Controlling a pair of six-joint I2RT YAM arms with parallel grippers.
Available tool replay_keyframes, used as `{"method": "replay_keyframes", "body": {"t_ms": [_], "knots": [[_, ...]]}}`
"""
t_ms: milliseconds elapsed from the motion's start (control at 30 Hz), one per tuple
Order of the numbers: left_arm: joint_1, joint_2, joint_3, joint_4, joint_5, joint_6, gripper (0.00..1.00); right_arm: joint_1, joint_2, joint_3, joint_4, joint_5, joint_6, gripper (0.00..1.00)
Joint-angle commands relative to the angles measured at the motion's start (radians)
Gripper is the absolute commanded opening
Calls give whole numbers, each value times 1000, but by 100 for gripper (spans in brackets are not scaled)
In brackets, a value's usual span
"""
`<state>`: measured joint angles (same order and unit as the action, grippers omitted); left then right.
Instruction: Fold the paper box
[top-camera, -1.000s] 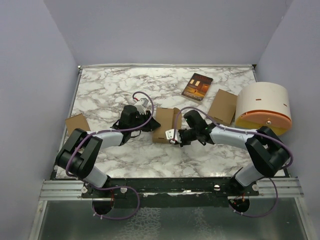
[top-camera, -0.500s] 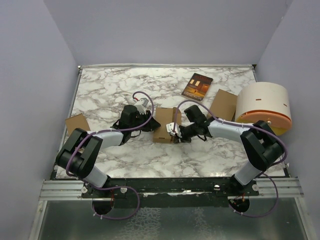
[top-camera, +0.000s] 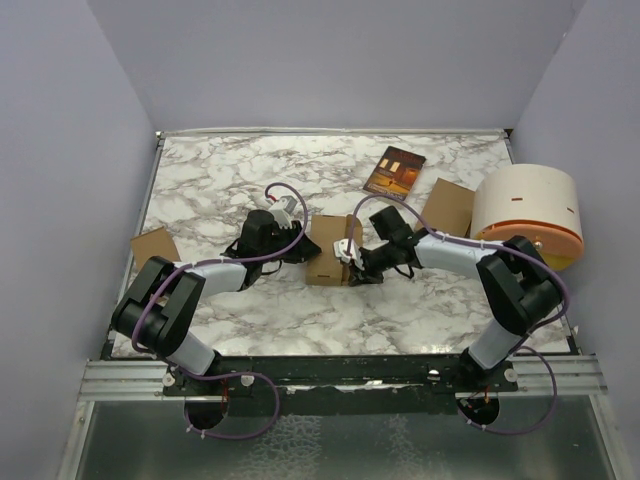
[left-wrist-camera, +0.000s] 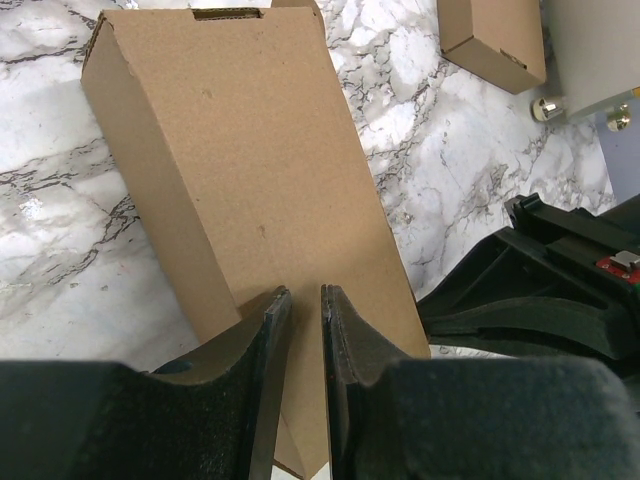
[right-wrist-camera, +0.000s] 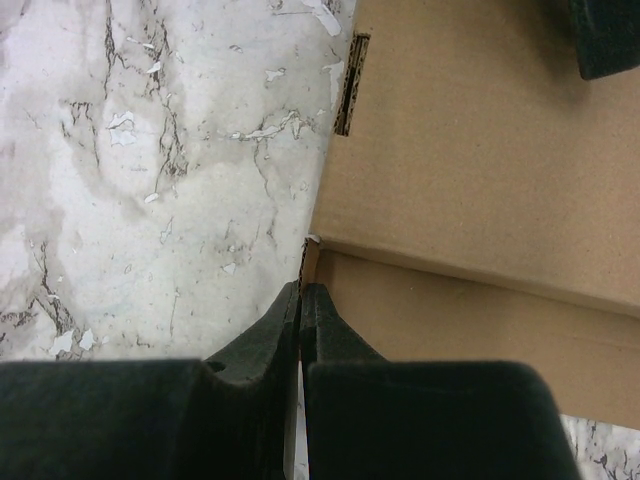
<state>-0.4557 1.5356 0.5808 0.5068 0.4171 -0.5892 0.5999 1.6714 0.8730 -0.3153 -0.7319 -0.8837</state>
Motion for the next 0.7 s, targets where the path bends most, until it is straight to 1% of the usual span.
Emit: {"method": "replay_keyframes", "body": {"t_ms": [0, 467, 667], "knots": [[14, 32, -9, -96, -55, 25, 23, -9, 35, 23, -64, -16, 44, 2], [13, 44, -9, -67, -32, 4, 23, -6, 44, 82, -74, -20, 128, 1], [13, 47, -7, -65, -34, -2, 23, 34, 35, 99, -74, 4, 140, 1]]}}
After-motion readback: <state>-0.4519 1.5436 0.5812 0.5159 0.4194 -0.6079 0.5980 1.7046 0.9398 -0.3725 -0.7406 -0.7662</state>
